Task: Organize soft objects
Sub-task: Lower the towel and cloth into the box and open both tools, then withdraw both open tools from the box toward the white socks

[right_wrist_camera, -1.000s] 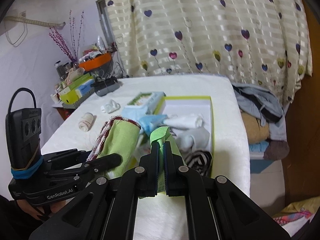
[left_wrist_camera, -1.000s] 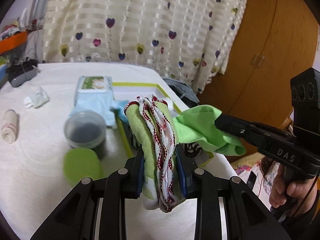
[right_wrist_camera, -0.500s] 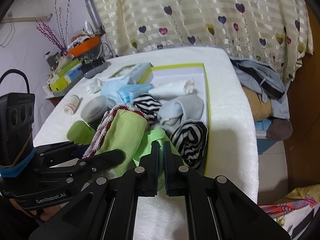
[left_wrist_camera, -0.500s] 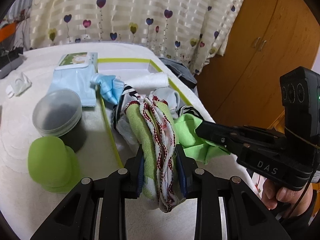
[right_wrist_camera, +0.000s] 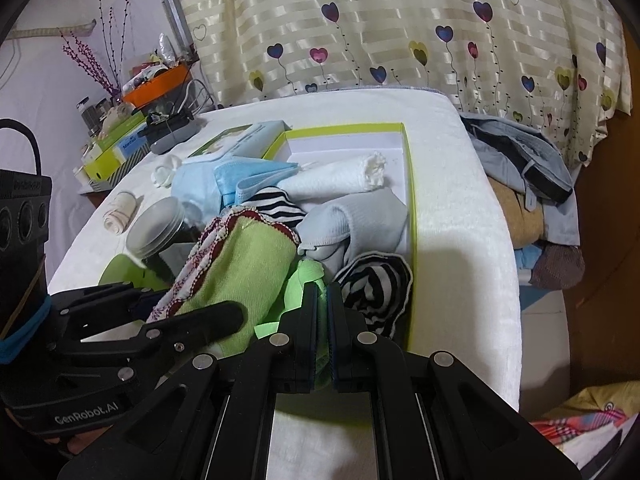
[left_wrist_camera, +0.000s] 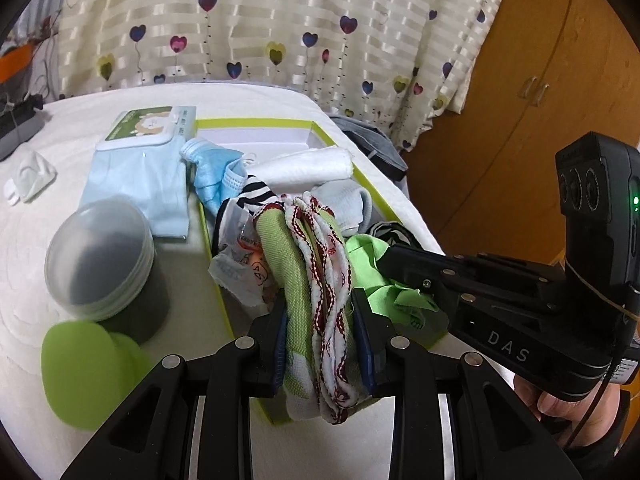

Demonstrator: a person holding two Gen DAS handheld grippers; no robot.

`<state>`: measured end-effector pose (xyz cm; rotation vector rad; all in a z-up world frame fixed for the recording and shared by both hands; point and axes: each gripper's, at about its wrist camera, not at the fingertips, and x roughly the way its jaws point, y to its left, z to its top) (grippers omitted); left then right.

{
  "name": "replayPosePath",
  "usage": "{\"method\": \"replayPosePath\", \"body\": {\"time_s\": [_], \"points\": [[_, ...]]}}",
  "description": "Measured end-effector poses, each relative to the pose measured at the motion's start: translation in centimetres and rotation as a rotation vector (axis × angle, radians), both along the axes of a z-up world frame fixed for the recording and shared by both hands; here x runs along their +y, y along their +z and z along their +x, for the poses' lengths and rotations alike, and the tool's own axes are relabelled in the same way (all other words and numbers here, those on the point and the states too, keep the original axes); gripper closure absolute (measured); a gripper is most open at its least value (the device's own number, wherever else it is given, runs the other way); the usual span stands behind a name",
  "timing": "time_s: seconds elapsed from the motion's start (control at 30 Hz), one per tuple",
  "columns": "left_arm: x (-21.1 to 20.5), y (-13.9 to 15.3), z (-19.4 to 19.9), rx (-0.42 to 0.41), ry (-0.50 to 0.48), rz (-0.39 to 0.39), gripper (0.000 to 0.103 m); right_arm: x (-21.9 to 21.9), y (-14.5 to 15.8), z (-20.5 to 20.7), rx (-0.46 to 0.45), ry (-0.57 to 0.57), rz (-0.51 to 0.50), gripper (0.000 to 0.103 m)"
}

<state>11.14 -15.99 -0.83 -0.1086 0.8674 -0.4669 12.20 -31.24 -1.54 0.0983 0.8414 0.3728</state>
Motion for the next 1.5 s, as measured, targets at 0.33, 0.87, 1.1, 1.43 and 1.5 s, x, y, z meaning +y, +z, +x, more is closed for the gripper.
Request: {"method": "replayPosePath", "body": {"time_s": [0.33, 0.87, 1.1, 1.43, 1.5], "points": [[-0.2, -0.1, 1.5, -0.001, 0.026, 0.014, 0.072, -0.3, -0.2, 2.3, -0.001, -0.012, 0.020, 0.098], [1.2, 3.4, -2.9, -0.108, 0.008, -0.019, 0.071, -0.2, 3.1, -3.1, -0.084, -0.059, -0.017, 0.076], [2.8, 4.4, -5.5, -0.146, 0.028, -0.019, 0.071, 0.4, 4.0, -5.9, -0.117, -0.072, -0.008, 0.054], [5.5, 5.7, -8.1, -0.181, 0.069, -0.027, 0.071, 2.4, 5.5, -8.4, -0.143, -0.053, -0.002, 0.054], [5.7, 5.9, -8.3, -0.187, 0.073, -0.028, 0.071, 2.9, 5.9, -8.8, -0.152, -0.046, -0.004, 0.054]]}}
